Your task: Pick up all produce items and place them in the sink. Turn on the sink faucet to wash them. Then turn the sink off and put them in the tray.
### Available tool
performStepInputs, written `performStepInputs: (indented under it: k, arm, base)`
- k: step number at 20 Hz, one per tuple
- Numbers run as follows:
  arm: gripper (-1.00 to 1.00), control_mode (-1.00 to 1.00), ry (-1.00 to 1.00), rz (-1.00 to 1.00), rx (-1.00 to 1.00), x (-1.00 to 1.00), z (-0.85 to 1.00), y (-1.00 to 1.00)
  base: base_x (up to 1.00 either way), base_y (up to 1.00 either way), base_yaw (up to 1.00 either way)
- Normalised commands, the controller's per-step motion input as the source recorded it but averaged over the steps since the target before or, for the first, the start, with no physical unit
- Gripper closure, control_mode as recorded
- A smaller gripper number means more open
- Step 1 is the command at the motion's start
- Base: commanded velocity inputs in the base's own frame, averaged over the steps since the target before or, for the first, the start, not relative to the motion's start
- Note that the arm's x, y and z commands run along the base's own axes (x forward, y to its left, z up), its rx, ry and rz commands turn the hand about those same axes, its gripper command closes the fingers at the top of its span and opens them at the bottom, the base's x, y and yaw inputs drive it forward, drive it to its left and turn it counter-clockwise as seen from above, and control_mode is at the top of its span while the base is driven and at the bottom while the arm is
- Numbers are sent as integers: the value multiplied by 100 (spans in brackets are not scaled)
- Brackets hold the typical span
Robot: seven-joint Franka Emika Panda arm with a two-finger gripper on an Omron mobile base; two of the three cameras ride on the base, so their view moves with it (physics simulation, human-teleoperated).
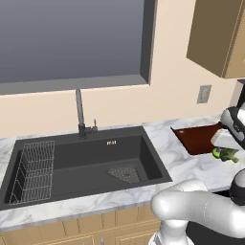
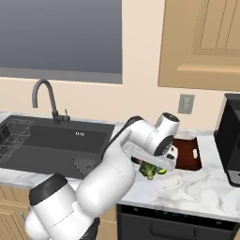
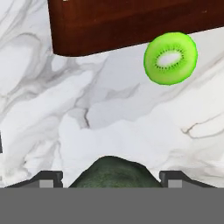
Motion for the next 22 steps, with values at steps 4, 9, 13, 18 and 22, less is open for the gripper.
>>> performStepInputs:
  k: [4, 9, 13, 18, 22]
  arm:
    - [100, -100, 0, 1, 0, 7, 14, 78]
    - [100, -100, 0, 4, 0, 7, 5, 77]
    - [100, -100, 0, 6, 0, 17, 2, 78]
    - [100, -100, 0, 9, 0, 26, 0, 71]
    - [100, -100, 0, 10, 0, 28, 0, 73]
  base:
    - [0, 0, 0]
    - [0, 0, 0]
    - [0, 0, 0]
    - [0, 0, 0]
    - [0, 0, 0]
